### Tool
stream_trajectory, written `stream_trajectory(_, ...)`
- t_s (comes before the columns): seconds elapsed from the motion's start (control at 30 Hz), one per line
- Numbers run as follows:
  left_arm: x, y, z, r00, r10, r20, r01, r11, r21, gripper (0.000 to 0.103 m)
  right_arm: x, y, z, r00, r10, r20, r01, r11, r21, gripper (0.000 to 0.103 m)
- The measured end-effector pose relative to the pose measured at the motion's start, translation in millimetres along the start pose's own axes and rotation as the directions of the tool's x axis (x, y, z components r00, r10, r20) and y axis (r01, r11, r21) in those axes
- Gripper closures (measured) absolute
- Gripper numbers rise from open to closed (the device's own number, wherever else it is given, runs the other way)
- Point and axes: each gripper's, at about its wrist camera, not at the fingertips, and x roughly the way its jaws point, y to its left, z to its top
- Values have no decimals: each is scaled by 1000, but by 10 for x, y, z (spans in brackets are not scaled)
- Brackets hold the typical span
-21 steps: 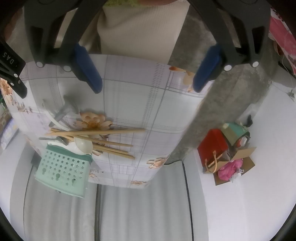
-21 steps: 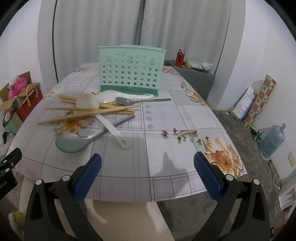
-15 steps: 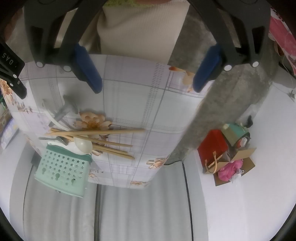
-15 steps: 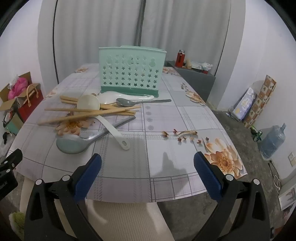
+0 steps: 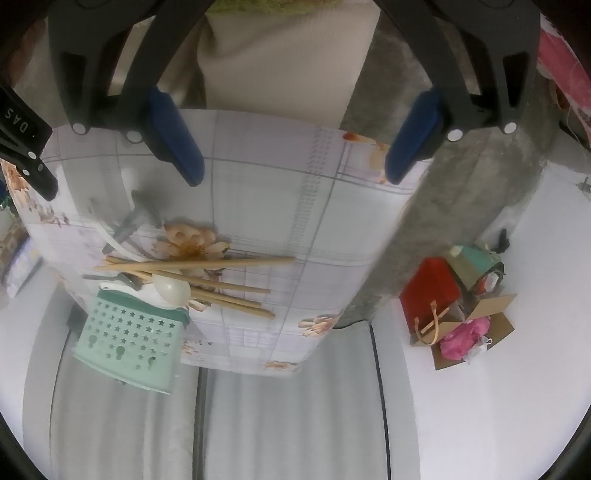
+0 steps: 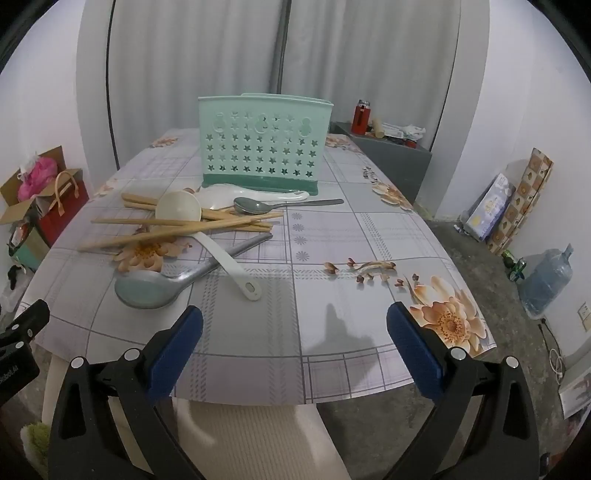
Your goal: Organize utensils
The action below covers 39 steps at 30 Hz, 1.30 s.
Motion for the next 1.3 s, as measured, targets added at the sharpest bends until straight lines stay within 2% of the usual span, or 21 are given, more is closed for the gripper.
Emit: stream_trajectory(1.3, 14, 26, -20, 1000, -3, -6, 3, 1000, 1, 9, -11, -5, -4, 1000, 5, 4, -6, 1000, 5, 6)
